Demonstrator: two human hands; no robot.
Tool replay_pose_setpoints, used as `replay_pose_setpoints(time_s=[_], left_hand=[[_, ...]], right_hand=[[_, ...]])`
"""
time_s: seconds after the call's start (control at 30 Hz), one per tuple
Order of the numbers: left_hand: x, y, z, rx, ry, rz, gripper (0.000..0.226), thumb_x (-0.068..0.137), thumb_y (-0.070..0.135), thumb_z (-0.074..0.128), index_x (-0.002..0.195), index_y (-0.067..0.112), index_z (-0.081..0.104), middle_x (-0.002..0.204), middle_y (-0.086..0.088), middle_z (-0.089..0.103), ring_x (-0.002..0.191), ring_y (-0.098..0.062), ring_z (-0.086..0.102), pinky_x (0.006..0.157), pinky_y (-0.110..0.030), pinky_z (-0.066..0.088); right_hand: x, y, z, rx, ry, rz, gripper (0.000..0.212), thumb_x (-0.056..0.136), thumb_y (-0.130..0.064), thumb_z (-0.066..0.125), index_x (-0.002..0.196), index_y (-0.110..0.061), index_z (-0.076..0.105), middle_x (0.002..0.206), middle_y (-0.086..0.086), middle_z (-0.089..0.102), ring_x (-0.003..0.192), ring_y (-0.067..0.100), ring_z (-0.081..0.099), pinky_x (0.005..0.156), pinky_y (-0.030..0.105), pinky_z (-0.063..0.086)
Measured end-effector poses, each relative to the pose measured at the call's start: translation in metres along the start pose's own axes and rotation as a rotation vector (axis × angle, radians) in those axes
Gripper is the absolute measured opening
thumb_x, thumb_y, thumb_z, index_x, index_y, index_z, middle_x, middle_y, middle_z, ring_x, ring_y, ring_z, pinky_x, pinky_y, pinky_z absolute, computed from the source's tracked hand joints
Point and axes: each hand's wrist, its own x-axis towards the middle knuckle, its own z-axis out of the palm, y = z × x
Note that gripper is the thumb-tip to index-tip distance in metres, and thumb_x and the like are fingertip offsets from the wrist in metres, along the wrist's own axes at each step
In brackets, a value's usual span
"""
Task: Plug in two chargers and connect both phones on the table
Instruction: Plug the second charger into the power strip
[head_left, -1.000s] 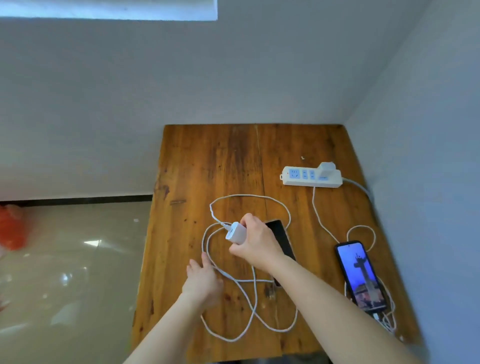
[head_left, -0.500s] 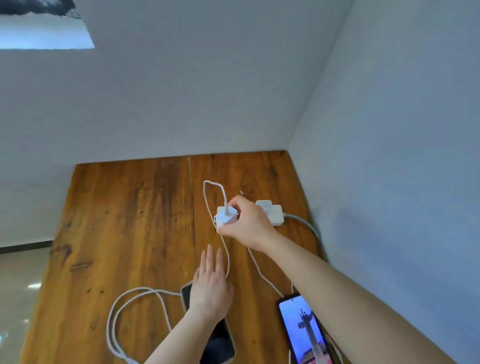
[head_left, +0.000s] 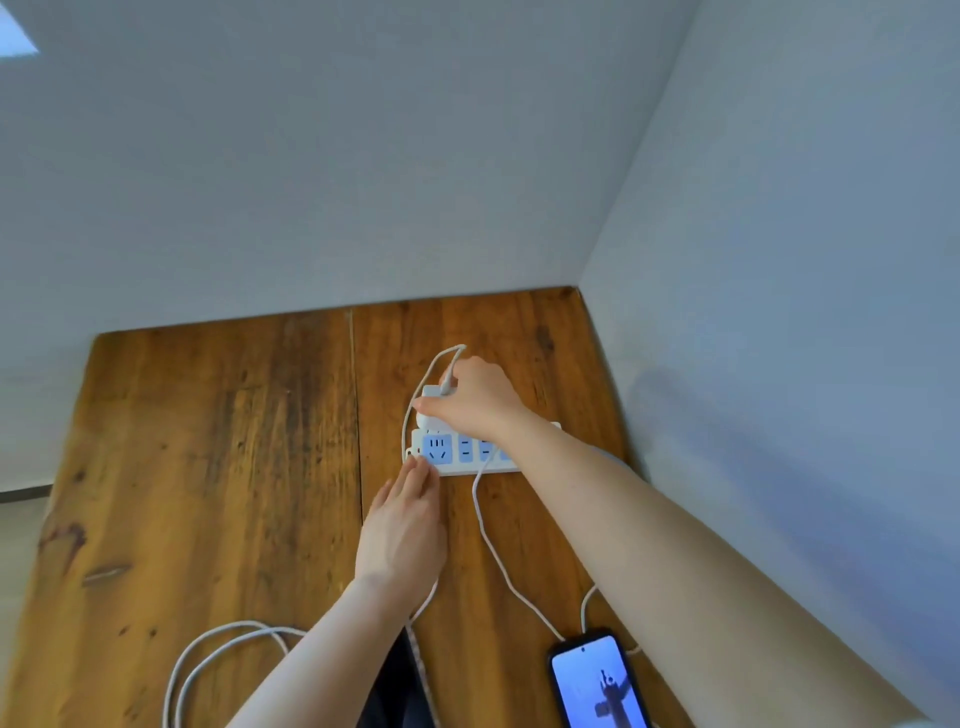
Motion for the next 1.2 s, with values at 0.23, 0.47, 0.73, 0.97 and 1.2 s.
replay_pose_setpoints(time_s=[0.23, 0.47, 0.73, 0.97, 1.2], left_hand=[[0.001, -0.009, -0.006, 0.033, -0.054, 0.053, 0.064, 0.092, 0.017, 0.051, 0.151, 0.018, 0.025, 0.159, -0.002, 0.024, 0.144, -0.018, 0.027, 0.112, -0.029, 0.029], [0.001, -0.009, -0.007, 0.022, -0.055, 0.066, 0.066, 0.093, 0.019, 0.047, 0.152, 0.014, 0.018, 0.16, -0.004, 0.019, 0.147, -0.019, 0.016, 0.116, -0.032, 0.022], [-0.002, -0.013, -0.004, 0.006, -0.068, 0.057, 0.071, 0.09, 0.026, 0.05, 0.152, 0.016, 0.018, 0.161, -0.002, 0.015, 0.147, -0.02, 0.016, 0.115, -0.029, 0.017], [-0.003, -0.013, -0.005, -0.006, -0.086, 0.055, 0.073, 0.09, 0.028, 0.051, 0.153, 0.018, 0.015, 0.162, -0.001, 0.013, 0.148, -0.02, 0.014, 0.115, -0.03, 0.02], [-0.003, -0.013, -0.008, 0.002, -0.084, 0.071, 0.072, 0.089, 0.025, 0.05, 0.152, 0.014, 0.017, 0.162, -0.003, 0.014, 0.147, -0.02, 0.015, 0.116, -0.029, 0.015]], right_hand=[[0.006, 0.001, -0.002, -0.012, -0.065, 0.075, 0.031, 0.079, -0.037, 0.07, 0.068, -0.014, 0.054, 0.066, 0.0, 0.057, 0.06, 0.014, 0.059, 0.052, 0.025, 0.044], [0.003, -0.001, -0.003, -0.033, -0.079, 0.072, 0.027, 0.075, -0.034, 0.077, 0.078, -0.016, 0.057, 0.074, -0.004, 0.058, 0.066, 0.012, 0.058, 0.051, 0.021, 0.037], [-0.009, 0.0, 0.007, -0.09, -0.02, 0.037, 0.03, 0.074, -0.032, 0.079, 0.086, -0.01, 0.063, 0.075, 0.002, 0.061, 0.064, 0.013, 0.058, 0.051, 0.02, 0.036], [-0.012, 0.005, 0.004, -0.027, -0.008, 0.056, 0.024, 0.08, -0.029, 0.076, 0.089, -0.007, 0.07, 0.087, 0.006, 0.069, 0.075, 0.017, 0.063, 0.056, 0.02, 0.041], [-0.015, -0.005, 0.02, -0.176, 0.059, -0.006, 0.025, 0.081, -0.029, 0.075, 0.088, -0.007, 0.064, 0.085, 0.007, 0.064, 0.078, 0.02, 0.063, 0.068, 0.028, 0.05]])
